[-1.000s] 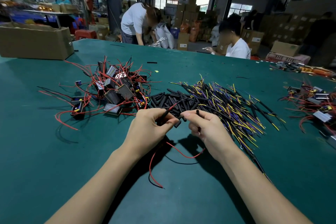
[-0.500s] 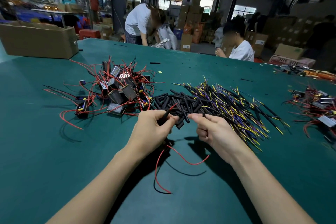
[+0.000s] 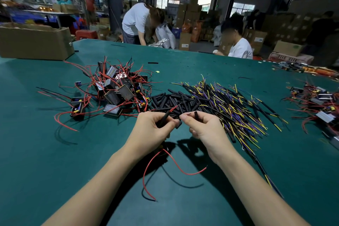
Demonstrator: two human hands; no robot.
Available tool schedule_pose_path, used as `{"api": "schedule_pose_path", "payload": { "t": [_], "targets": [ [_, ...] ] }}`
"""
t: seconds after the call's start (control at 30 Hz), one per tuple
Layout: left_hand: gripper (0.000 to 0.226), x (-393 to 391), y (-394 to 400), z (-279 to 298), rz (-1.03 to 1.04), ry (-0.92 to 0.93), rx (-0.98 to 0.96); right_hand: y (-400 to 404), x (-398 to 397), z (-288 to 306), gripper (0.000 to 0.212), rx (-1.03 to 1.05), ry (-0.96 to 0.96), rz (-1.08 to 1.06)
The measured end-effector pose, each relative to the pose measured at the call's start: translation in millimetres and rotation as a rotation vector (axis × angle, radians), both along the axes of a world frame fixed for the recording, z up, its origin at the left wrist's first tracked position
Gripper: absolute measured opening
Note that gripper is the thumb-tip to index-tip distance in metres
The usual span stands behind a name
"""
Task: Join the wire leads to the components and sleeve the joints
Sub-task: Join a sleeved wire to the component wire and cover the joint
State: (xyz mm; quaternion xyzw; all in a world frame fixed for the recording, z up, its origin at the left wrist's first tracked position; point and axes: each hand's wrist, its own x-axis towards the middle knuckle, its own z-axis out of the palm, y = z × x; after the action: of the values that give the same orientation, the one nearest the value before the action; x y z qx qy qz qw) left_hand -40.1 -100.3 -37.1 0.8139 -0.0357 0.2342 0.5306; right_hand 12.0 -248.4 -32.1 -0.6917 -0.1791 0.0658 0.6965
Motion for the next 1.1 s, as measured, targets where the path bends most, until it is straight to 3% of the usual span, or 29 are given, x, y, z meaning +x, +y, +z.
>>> {"api": "schedule_pose_path", "payload": {
  "t": [0.17, 0.27, 0.87, 0.97, 1.1],
  "targets": [
    [0.021, 0, 2, 0, -0.005, -0.023, 0.012, -6, 6, -2, 0.006, 0.063, 0.139, 0.136],
    [0.021, 1, 1, 0, -0.015, -0.012, 0.011, -9, 9, -3, 0.008, 0.093, 0.125, 0.159],
    [0.018, 3, 7, -3, 0.041, 0.01, 0.041, -6, 12, -1, 0.012, -0.081, -0.171, -0.186],
    [0.018, 2, 5, -1, 0.028, 0.026, 0.031, -8, 14, -3, 0.01, -0.077, -0.099, -0.178],
    [0.019, 1, 7, 1, 0.019, 0.075, -0.016, -13, 14, -7, 0.005, -0.006, 0.039, 0.008]
  ]
}}
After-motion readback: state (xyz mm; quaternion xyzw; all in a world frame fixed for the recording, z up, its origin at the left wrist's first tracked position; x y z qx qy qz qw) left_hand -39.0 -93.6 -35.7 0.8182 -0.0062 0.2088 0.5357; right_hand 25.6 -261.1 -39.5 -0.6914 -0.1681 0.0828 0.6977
